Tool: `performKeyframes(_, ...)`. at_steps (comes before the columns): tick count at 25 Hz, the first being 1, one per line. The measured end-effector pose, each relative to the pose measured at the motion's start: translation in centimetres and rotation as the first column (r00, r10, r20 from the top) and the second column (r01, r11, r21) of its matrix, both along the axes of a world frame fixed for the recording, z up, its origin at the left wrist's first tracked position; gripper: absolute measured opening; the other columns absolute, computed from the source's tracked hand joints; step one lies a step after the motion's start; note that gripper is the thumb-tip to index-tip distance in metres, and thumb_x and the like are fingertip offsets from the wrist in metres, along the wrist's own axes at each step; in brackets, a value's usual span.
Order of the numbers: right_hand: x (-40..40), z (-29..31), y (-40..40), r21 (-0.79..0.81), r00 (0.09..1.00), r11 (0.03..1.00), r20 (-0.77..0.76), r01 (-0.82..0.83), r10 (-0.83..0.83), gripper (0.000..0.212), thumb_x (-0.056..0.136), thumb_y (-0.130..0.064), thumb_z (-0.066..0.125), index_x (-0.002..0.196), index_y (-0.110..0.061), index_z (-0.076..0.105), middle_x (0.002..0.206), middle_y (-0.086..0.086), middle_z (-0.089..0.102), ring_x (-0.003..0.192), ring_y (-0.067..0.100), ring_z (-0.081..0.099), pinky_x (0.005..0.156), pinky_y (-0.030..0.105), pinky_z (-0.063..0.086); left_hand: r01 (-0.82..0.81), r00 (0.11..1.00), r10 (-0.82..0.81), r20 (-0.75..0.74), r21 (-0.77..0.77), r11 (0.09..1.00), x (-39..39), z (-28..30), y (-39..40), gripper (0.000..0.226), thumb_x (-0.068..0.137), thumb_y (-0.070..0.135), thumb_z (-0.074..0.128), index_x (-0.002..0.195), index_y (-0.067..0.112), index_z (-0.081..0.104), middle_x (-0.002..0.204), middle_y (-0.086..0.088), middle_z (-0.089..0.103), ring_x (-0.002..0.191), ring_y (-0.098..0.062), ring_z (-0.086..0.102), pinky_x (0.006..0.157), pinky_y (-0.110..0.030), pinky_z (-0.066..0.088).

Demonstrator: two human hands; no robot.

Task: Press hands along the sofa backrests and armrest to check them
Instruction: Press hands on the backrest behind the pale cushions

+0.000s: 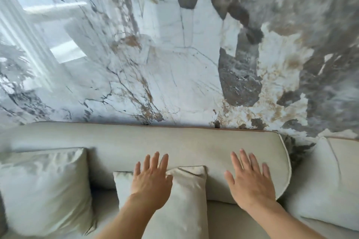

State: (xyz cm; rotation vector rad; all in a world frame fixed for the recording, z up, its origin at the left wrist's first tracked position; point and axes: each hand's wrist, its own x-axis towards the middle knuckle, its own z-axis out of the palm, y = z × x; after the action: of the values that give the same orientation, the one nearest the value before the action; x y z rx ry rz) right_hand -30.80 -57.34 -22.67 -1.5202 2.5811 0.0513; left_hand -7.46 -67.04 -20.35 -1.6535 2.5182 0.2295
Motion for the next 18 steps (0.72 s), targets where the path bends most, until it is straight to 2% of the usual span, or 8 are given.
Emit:
performKeyframes(10, 16.1, 17.1, 5.0, -0.111, 0.997, 0.992, -0.053, -0.066, 0.061, 0.063, 0.096, -0.053, 0.010, 0.151, -0.030, -0.010, 0.161, -0.004, -0.015, 0.148, 0.020, -0.010, 0.117, 0.050, -0.006, -0.037, 0.997, 0.024, -0.070, -0.199, 0.979, 17.9, 14.8, 5.2, 0.062, 0.095, 0.046, 0.029, 0.149, 0.028, 0.005, 0.161, 0.000, 0.004, 0.147, -0.023, -0.002, 0.119, -0.046, 0.001)
performKeyframes(18, 33.5, 25.4, 6.9, -0.202, 0.990, 0.970, -0.059, -0.137, 0.127, 0.063, 0.097, -0.054, 0.014, 0.152, -0.029, -0.005, 0.162, -0.003, -0.012, 0.148, 0.021, -0.009, 0.117, 0.050, -0.004, -0.096, 0.989, 0.054, -0.135, -0.332, 0.938, 36.7, 22.0, 8.1, 0.062, 0.095, 0.052, 0.022, 0.150, 0.028, 0.007, 0.161, 0.001, 0.006, 0.147, -0.023, -0.003, 0.119, -0.047, -0.002)
